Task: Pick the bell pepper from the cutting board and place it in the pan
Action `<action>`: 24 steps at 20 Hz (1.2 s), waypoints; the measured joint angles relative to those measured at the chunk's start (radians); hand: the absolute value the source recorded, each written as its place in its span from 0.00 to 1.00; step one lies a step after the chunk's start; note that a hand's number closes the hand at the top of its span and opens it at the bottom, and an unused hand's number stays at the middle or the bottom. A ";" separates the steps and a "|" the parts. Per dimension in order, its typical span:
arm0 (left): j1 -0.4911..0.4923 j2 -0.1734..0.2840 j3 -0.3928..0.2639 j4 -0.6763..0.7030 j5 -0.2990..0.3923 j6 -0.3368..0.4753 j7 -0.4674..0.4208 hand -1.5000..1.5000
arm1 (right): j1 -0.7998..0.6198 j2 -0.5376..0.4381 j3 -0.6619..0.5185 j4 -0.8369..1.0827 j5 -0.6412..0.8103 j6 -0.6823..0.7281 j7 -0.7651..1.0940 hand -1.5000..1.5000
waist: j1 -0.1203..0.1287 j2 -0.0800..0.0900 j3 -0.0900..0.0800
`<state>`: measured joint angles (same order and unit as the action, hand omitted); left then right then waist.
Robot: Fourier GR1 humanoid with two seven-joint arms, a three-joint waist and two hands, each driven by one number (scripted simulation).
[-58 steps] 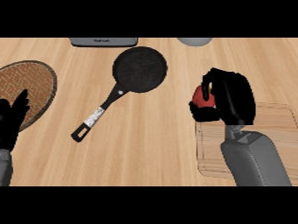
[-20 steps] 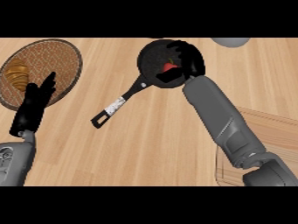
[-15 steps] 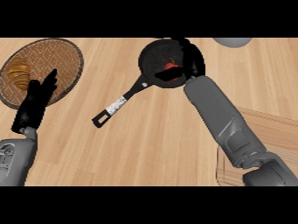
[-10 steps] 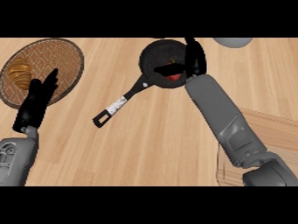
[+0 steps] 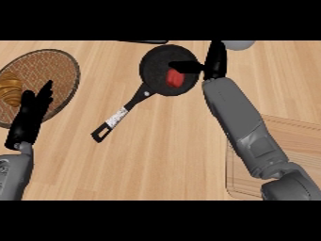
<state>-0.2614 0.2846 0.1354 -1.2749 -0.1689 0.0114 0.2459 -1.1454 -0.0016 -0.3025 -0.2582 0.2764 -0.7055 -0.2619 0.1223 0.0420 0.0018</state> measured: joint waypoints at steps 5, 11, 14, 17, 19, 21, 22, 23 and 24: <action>0.045 0.020 0.030 -0.009 0.012 -0.001 -0.005 0.50 | 0.037 -0.042 -0.049 -0.008 -0.046 0.032 -0.065 0.00 | -0.049 -0.016 -0.001; 0.097 0.027 0.054 -0.052 0.022 0.003 0.023 0.50 | 0.113 -0.129 -0.065 -0.047 -0.081 0.161 -0.109 0.00 | -0.095 -0.034 -0.001; 0.126 0.034 0.069 -0.053 0.027 -0.003 0.007 0.50 | 0.170 -0.175 -0.056 -0.093 -0.095 0.256 -0.109 0.00 | -0.111 -0.040 -0.002; 0.119 0.029 0.065 -0.063 0.020 0.003 0.022 0.50 | 0.222 -0.228 -0.044 -0.134 -0.105 0.341 -0.101 0.00 | -0.119 -0.042 -0.002; 0.113 0.031 0.069 -0.060 0.016 0.005 0.028 0.50 | 0.267 -0.248 -0.033 -0.167 -0.109 0.381 -0.097 0.00 | -0.122 -0.043 -0.002; 0.125 0.026 0.073 -0.046 0.013 0.009 0.008 0.50 | 0.316 -0.274 -0.019 -0.227 -0.116 0.433 -0.084 0.00 | -0.128 -0.045 -0.002; 0.130 0.025 0.071 -0.068 0.016 0.006 0.025 0.50 | 0.343 -0.287 -0.013 -0.257 -0.120 0.459 -0.073 0.00 | -0.130 -0.046 -0.002; 0.145 0.020 0.073 -0.069 0.016 0.009 0.010 0.50 | 0.360 -0.306 -0.007 -0.285 -0.124 0.483 -0.055 0.00 | -0.130 -0.047 -0.002; 0.144 0.019 0.075 -0.059 0.014 0.011 0.004 0.50 | 0.393 -0.315 -0.002 -0.324 -0.129 0.503 -0.049 0.00 | -0.132 -0.047 -0.002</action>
<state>-0.1177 0.3031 0.2103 -1.3343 -0.1545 0.0219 0.2495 -0.7526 -0.3168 -0.3040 -0.5825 0.1473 -0.2030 -0.3107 -0.0100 -0.0052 -0.0006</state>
